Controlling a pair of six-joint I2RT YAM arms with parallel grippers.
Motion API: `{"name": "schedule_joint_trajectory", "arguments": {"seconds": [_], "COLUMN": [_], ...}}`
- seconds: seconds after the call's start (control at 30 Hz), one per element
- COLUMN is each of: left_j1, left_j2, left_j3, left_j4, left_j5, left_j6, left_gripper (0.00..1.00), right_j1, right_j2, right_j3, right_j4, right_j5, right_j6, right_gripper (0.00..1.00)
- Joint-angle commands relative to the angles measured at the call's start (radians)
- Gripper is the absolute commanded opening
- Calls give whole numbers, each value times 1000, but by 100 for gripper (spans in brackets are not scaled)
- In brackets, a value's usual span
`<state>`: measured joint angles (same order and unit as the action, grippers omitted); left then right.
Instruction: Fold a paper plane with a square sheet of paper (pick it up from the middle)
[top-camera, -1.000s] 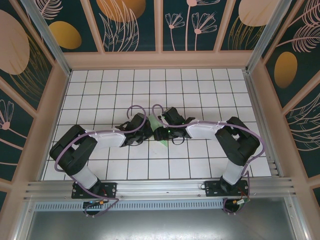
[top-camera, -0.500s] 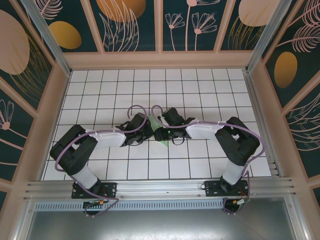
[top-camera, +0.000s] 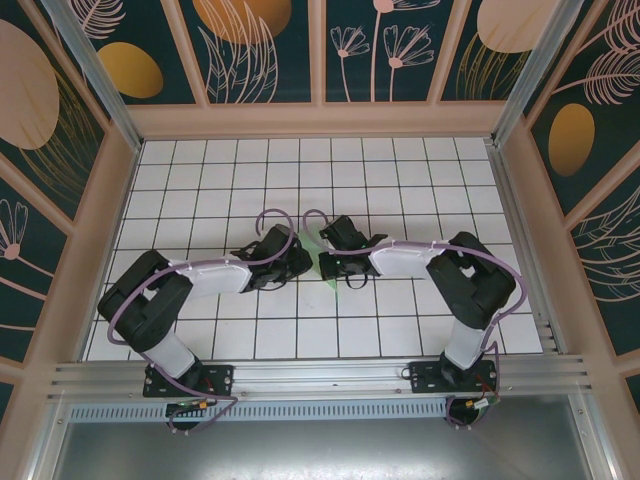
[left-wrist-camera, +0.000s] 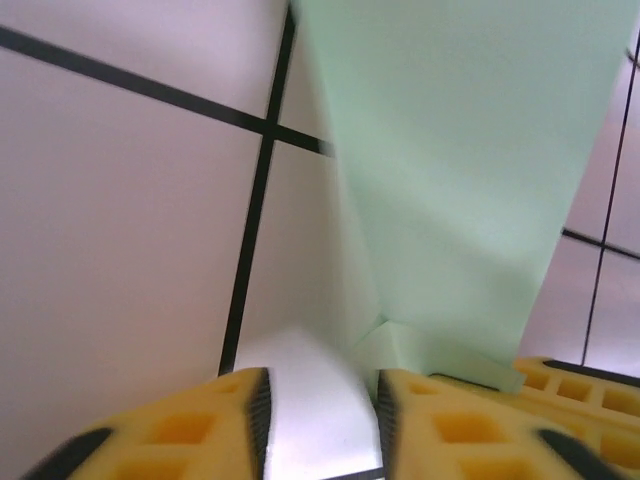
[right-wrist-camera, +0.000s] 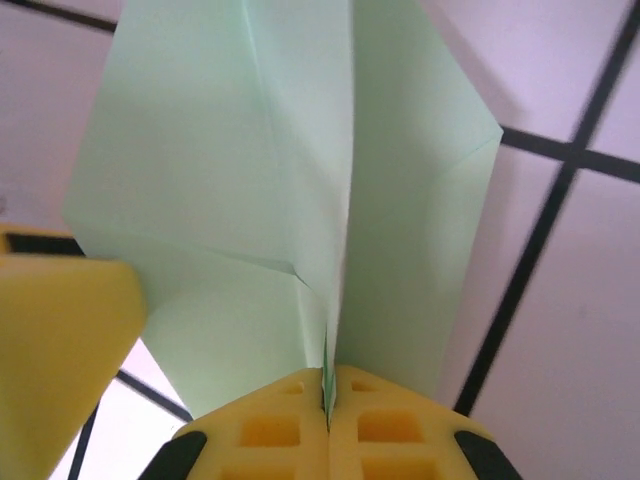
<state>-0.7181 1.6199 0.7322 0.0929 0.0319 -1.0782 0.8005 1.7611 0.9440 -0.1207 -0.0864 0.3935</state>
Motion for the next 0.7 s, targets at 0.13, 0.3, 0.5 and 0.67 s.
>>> {"name": "schedule_joint_trajectory", "arguments": {"seconds": [0.13, 0.3, 0.5, 0.67], "left_j1": [30, 52, 56, 59], "left_j2": [-117, -156, -184, -191], "left_j3": [5, -39, -52, -56], "left_j4": [-137, -153, -173, -179], "left_j5": [-135, -172, -200, -207], "left_j6": [-43, -76, -73, -70], "left_gripper": [77, 89, 99, 99], "right_j1": [-17, -33, -38, -37], "right_j2": [-133, -77, -14, 15], "right_j3": [-32, -24, 5, 3], "right_j4": [-117, -135, -135, -132], "right_j5": [238, 270, 257, 236], "right_j6": [110, 148, 159, 174], "right_gripper": [5, 6, 11, 15]}}
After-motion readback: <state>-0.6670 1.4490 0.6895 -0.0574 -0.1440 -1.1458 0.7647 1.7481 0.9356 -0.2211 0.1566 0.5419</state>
